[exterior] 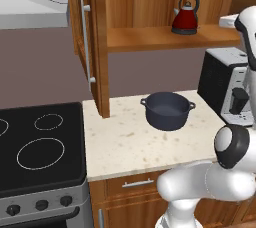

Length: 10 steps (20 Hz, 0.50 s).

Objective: Pick the kettle from the cabinet and place it on a stove burner. Then pick the pot from the counter and place it on another stove burner. Finally, turn both burners on.

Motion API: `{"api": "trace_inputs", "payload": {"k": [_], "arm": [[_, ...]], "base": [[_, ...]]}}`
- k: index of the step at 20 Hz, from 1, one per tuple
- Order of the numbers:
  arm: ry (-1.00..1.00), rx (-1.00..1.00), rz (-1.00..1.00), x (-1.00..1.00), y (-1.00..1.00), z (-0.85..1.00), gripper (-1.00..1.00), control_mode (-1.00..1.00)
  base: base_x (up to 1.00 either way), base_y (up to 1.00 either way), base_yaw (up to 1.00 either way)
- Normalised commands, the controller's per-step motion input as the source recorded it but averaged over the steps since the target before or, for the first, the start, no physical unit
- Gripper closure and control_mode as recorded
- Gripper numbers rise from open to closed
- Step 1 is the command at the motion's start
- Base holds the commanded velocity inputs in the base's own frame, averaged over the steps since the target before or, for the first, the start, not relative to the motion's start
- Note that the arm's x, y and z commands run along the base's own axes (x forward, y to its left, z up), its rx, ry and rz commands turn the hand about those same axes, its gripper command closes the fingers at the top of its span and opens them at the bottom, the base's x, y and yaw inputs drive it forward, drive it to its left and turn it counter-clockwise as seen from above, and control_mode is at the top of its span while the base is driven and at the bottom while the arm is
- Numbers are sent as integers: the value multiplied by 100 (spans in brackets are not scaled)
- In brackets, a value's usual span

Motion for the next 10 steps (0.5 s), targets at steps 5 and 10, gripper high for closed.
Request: {"api": "trace_inputs", "payload": {"k": [5, 10], "arm": [[5, 0, 0, 32, -3, 0, -100, -100], [1, 0, 0, 32, -2, 8, -100, -100]], "base": [[0, 0, 0], [0, 0, 0]]}}
